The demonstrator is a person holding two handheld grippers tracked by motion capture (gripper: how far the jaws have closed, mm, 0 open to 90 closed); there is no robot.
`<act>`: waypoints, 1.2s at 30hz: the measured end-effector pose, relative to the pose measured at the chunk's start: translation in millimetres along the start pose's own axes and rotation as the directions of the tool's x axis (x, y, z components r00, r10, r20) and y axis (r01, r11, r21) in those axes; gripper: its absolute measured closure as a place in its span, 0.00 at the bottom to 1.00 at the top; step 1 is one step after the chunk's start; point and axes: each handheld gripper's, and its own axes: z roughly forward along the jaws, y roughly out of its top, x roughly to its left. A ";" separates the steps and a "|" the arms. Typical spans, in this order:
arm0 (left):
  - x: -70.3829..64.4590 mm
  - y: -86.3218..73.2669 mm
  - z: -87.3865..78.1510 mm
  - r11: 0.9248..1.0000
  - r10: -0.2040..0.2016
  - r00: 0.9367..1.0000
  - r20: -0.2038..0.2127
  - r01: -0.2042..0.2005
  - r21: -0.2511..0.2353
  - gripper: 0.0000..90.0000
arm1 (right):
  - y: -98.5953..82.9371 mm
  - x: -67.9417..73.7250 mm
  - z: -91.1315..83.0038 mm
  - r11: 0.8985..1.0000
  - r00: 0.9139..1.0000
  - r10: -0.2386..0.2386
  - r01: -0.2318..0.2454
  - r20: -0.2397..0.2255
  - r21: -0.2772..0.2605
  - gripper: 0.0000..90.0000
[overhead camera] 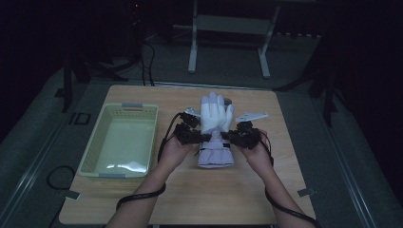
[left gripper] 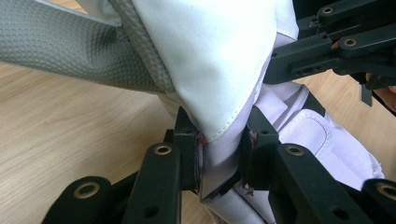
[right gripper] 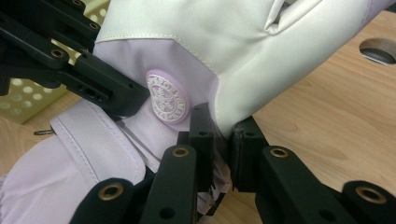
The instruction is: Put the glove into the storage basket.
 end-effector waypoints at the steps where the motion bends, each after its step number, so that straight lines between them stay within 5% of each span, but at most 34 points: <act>1: -0.1 1.1 -4.1 1.000 0.007 1.000 -0.007 -0.007 0.001 0.80 | 5.1 4.2 -0.7 1.000 1.000 -0.005 0.004 -0.002 -0.004 0.90; 16: 15.0 2.2 -43.9 1.000 0.013 0.999 -0.035 -0.012 0.003 0.81 | 36.2 32.2 6.2 1.000 1.000 -0.028 0.028 -0.007 -0.015 0.91; 26: 34.6 -1.1 -81.4 0.999 0.035 0.997 -0.076 -0.033 0.036 0.81 | 60.1 60.3 25.9 1.000 0.999 -0.022 0.022 -0.032 -0.020 0.91; 36: 64.1 -14.5 -123.1 0.999 0.011 0.994 -0.113 -0.006 0.046 0.81 | 88.8 97.8 54.3 0.999 0.998 -0.036 0.036 -0.049 -0.016 0.91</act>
